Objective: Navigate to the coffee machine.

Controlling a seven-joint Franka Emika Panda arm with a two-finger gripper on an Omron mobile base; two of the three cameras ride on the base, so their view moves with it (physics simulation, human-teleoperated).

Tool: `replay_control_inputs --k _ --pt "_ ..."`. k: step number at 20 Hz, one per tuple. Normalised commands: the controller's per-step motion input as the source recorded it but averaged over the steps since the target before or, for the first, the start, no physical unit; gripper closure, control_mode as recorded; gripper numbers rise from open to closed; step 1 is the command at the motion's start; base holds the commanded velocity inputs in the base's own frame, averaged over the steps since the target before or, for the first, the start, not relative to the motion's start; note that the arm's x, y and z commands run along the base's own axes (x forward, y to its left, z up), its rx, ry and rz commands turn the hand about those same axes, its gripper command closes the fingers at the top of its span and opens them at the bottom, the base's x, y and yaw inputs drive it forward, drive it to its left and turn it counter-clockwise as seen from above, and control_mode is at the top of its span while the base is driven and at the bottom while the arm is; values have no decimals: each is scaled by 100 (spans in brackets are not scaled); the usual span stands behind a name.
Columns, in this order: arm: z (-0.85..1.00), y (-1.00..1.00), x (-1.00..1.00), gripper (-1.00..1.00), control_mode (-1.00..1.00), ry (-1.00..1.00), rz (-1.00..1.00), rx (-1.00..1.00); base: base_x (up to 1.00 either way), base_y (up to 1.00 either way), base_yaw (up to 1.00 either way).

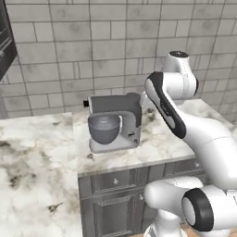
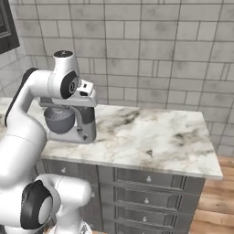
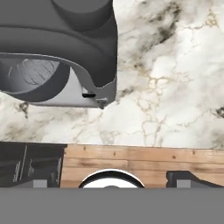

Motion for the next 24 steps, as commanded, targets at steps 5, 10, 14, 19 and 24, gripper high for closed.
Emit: replay_control_inputs --k 5,10,14,19,24 --pt "0 0 0 -100 100 0 0 0 0 -41 -39" --pt "0 0 0 -100 100 0 0 0 0 -40 -45" --pt "0 0 0 -100 100 0 0 0 8 -48 -44" --pt "0 0 0 -100 100 0 0 0 14 -69 -44" --pt "0 0 0 -100 100 0 0 0 13 -72 -46"
